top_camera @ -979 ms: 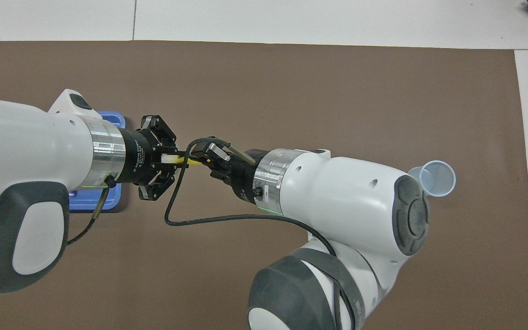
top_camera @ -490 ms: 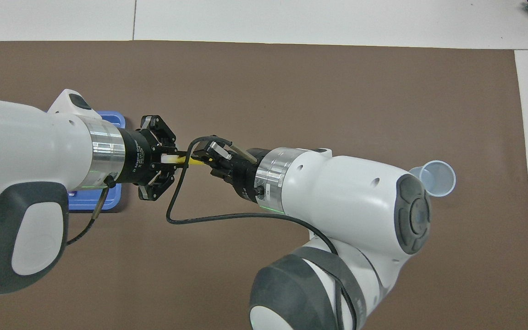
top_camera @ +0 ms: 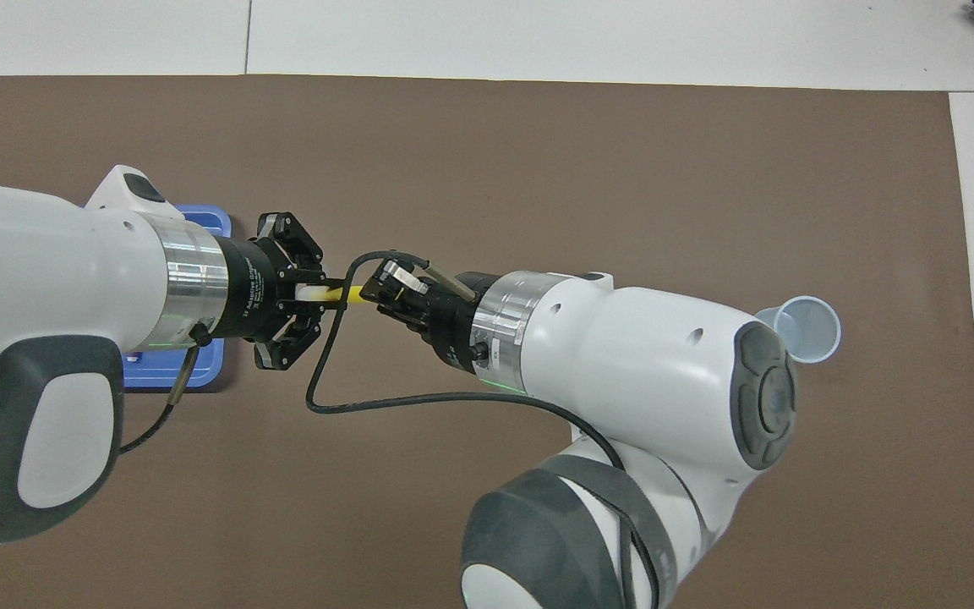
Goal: Transfer and insert pens with both arms
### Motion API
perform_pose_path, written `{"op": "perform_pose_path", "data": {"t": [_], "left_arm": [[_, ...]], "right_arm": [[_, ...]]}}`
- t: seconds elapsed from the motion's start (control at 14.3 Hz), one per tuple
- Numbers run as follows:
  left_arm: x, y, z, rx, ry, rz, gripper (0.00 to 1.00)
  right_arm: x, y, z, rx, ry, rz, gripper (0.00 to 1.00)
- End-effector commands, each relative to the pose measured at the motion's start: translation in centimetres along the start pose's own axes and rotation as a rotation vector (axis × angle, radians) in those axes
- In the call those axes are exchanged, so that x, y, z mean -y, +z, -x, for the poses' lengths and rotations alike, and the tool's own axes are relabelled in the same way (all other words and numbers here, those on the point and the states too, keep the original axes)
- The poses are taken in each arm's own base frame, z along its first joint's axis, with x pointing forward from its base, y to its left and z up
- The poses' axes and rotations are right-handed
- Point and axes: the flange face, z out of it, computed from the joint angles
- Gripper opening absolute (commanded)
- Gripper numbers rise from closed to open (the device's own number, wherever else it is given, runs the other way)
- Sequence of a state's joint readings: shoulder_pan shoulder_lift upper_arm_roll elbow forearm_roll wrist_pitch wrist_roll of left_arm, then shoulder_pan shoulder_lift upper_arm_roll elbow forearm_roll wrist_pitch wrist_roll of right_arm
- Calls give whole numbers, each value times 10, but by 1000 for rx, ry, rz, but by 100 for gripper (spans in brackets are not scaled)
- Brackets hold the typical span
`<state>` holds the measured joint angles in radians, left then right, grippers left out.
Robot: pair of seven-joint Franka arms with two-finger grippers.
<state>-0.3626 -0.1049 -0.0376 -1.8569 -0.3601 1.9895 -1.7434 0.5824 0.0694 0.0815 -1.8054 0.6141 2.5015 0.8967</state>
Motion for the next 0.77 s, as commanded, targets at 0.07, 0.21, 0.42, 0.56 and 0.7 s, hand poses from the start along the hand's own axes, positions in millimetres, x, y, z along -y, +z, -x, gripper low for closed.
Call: {"op": "perform_pose_path", "data": {"t": [0.07, 0.21, 0.42, 0.56, 0.7], "left_arm": [[10, -4, 3, 9, -1, -7, 0], [10, -4, 1, 8, 11, -7, 0], [9, -5, 2, 8, 19, 3, 83], [9, -4, 3, 9, 23, 5, 98], [10, -5, 3, 9, 24, 6, 99]], "right_arm": [[-4, -1, -12, -9, -6, -13, 0], [-5, -2, -14, -12, -1, -13, 0], [-5, -2, -14, -12, -1, -13, 0], [-4, -3, -16, -13, -4, -14, 0], [-10, -7, -28, -8, -76, 10, 0]]}}
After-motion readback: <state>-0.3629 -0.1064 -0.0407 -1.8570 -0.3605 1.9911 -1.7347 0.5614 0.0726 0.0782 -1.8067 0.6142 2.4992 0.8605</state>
